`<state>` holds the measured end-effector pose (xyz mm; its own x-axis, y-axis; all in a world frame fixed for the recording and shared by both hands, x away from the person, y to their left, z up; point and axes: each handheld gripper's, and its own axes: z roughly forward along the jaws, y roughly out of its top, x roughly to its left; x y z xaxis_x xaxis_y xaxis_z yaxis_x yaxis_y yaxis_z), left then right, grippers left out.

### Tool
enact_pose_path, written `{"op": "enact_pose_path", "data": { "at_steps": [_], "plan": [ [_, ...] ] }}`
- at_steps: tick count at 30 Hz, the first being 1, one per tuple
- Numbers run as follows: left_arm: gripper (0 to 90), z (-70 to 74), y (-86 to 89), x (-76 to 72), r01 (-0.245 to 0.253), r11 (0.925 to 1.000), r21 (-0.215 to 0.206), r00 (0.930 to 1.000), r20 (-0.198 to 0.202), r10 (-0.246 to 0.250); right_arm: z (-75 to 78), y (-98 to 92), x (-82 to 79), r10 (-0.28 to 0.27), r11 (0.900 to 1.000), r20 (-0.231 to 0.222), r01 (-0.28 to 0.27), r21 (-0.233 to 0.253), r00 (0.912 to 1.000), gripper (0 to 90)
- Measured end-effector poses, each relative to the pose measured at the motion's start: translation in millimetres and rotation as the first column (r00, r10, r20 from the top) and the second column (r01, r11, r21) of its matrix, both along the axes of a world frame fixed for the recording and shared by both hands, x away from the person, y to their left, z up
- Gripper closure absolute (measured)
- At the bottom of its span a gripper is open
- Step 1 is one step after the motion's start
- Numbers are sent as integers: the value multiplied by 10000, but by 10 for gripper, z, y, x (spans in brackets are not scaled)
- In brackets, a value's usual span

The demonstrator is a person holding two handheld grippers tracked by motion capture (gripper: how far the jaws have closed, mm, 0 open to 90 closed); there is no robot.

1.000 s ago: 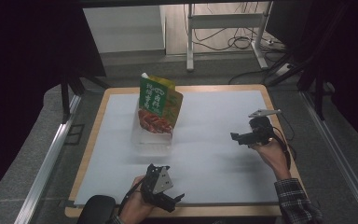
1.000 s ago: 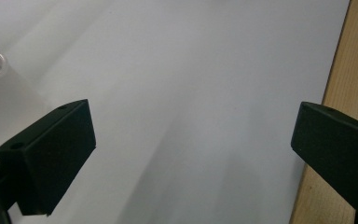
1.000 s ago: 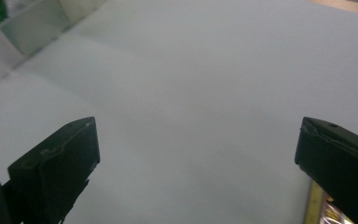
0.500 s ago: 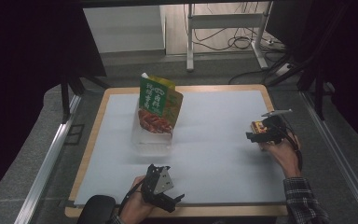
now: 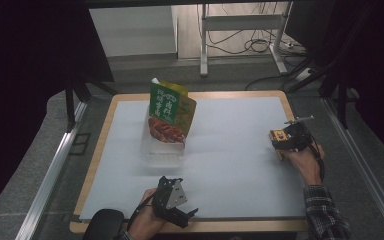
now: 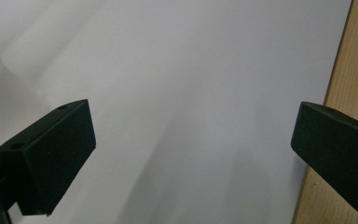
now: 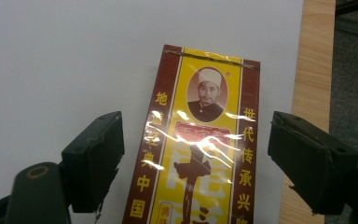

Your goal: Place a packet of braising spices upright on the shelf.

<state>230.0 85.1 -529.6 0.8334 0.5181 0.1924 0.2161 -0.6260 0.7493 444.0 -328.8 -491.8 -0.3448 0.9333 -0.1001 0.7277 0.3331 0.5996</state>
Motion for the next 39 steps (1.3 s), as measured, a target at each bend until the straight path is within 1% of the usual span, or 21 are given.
{"op": "enact_pose_path", "data": {
  "at_steps": [3,5,7,10,11,15,20,23,27,31,34,35,39],
  "plan": [
    [0,1,3,3,-12,10000,14,10000,-2,12,-39,6,33,-8,10000,-73,8,-53,10000,200],
    [0,1,3,3,-13,10000,18,10000,4,13,-66,18,51,-1,9999,-203,-1,-118,9998,203],
    [0,2,3,2,-4,10000,28,10000,7,4,-92,28,66,-51,9996,-225,45,-279,9997,225],
    [0,2,2,1,1,10000,45,10000,19,-1,-128,35,81,-54,9992,-315,42,-393,9995,255],
    [0,2,2,0,-4,10000,47,10000,24,4,-126,32,81,-90,9996,-330,81,-262,9994,279],
    [0,2,2,-1,-14,10000,72,10000,39,14,-116,46,78,-285,9994,-437,276,-194,9986,299],
    [0,8,11,0,-53,10000,45,10000,85,53,-112,39,69,-173,9997,-463,165,-178,9988,304],
    [0,12,18,1,-110,9999,3,9999,106,110,-93,36,41,5,9997,-431,-15,-228,9991,305],
    [0,14,19,-1,-118,9999,4,9999,126,118,-39,46,-20,308,9995,-266,-311,-93,9992,307],
    [0,15,16,-3,-104,9999,19,9999,134,104,19,77,-104,652,9978,-134,-653,-67,9978,312],
    [0,14,15,-4,-105,9999,22,9999,129,105,53,95,-163,910,9958,-48,-910,69,9958,314],
    [0,14,15,-5,-105,9999,13,9999,117,104,66,108,-186,1026,9947,19,-1026,87,9947,315],
    [0,13,15,-5,-112,9999,20,9999,121,112,106,185,-255,1458,9893,63,-1459,89,9893,316]
  ]
}}
